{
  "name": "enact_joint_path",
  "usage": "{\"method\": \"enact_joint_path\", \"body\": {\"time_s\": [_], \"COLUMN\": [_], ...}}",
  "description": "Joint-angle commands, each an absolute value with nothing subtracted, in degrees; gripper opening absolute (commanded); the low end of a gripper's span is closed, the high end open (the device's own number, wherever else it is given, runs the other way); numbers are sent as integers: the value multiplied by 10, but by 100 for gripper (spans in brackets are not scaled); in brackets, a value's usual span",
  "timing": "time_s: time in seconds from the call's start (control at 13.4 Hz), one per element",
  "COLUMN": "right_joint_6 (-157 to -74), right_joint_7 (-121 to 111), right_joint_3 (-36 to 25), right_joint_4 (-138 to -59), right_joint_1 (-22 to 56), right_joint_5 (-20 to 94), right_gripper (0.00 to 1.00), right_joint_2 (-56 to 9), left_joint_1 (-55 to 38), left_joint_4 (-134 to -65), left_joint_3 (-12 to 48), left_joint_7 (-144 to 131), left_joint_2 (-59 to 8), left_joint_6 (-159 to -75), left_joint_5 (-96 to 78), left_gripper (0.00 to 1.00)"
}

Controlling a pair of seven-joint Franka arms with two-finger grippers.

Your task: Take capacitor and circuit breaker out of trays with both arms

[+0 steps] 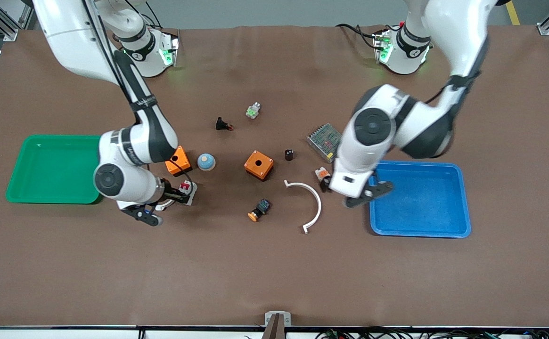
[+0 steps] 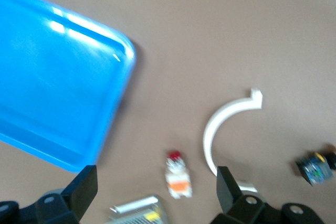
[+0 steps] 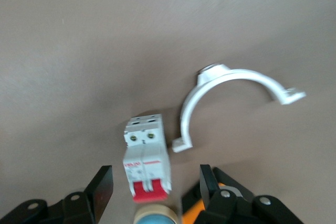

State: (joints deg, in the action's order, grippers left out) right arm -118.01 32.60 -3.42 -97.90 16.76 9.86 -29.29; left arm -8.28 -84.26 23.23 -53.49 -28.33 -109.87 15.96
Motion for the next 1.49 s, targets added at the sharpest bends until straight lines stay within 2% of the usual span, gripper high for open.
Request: {"method": "enact_joint_path", "body": {"time_s": [0.0, 0.3, 0.74, 1.12, 1.26, 1.34, 1.41], "right_joint_6": [-1117, -1051, -967, -947, -950, -954, -959], "right_joint_7": [272, 209, 99, 98, 98, 98, 98], "right_joint_3": [-27, -28, -28, -25, -24, -24, -24], "right_joint_4": [-994, -993, -992, -991, -989, -985, -974], "right_joint_1": [112, 71, 5, 3, 3, 3, 2], "right_joint_5": [75, 72, 58, 3, -4, -10, -16], "right_gripper": [89, 99, 99, 100, 100, 100, 100], "right_joint_2": [-208, -136, -19, 39, 50, 49, 47], "left_joint_1": [-23, 51, 130, 168, 104, 58, 35], "left_joint_4": [-833, -832, -833, -835, -839, -839, -841], "left_joint_3": [236, 237, 242, 231, 150, 89, 58], "left_joint_7": [-435, -279, -147, -52, -28, -26, -25], "left_joint_2": [-252, -190, -111, -64, -45, -35, -30], "left_joint_6": [-1078, -1042, -986, -951, -919, -901, -889], "left_joint_5": [178, 175, 129, 56, 19, 1, -11], "left_gripper": [100, 100, 100, 100, 100, 100, 100]}}
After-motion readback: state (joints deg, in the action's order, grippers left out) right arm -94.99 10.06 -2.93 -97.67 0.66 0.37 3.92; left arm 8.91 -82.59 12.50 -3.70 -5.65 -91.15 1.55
